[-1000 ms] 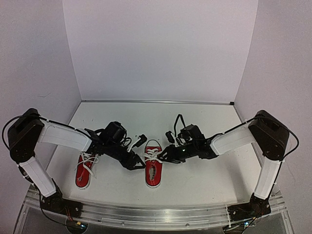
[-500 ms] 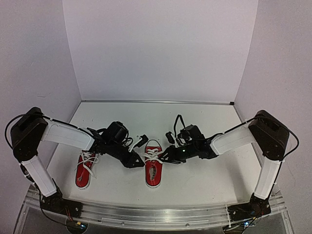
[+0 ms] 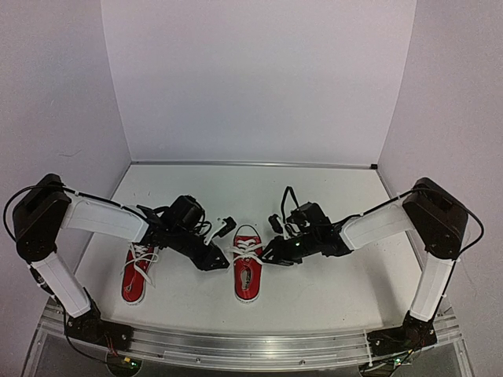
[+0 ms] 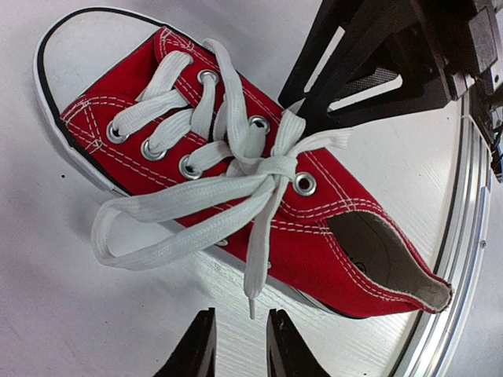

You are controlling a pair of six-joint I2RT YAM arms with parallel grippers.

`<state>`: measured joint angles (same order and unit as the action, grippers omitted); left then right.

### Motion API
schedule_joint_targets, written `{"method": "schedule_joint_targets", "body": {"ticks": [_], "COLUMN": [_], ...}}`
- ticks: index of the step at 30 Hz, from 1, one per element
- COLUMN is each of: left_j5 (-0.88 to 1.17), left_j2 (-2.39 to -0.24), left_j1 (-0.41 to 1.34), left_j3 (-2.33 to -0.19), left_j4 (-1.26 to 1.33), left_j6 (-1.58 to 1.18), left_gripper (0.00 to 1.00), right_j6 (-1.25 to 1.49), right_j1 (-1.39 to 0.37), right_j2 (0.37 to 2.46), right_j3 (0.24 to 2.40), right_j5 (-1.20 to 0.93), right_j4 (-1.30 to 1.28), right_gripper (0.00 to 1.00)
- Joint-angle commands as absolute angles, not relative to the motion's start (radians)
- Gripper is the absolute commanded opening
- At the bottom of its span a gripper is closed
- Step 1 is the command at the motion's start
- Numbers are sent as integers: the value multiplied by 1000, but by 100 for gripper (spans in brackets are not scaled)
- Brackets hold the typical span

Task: Tie the shoes

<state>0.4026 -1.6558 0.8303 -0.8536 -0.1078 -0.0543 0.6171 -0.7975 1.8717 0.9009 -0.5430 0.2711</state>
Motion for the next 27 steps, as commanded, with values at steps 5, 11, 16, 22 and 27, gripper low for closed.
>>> {"method": "schedule_joint_targets", "body": {"ticks": [5, 11, 16, 22, 27], "left_j5": [443, 455, 432, 398, 342], "left_j2": [-1658, -1714, -1727, -1684, -1627], "left_j1": [831, 845, 847, 847, 828], "left_j3": [-873, -917, -915, -893, -871], "left_j4": [-89, -85, -84, -100, -142], "left_j6": [-30, -23, -30, -40, -58], "left_gripper": [48, 48, 42, 7, 0], "right_j6": [596, 589, 584, 577, 577], "right_j1": [-806, -814, -819, -820, -818], "right_j2": [1827, 1831, 1834, 1842, 1840], "right_j3": [900, 912, 918, 931, 933], "right_j5": [-542, -551, -552, -540, -515], "right_j4": [259, 250, 239, 220, 206], "right_gripper": [23, 24, 25, 27, 27]}}
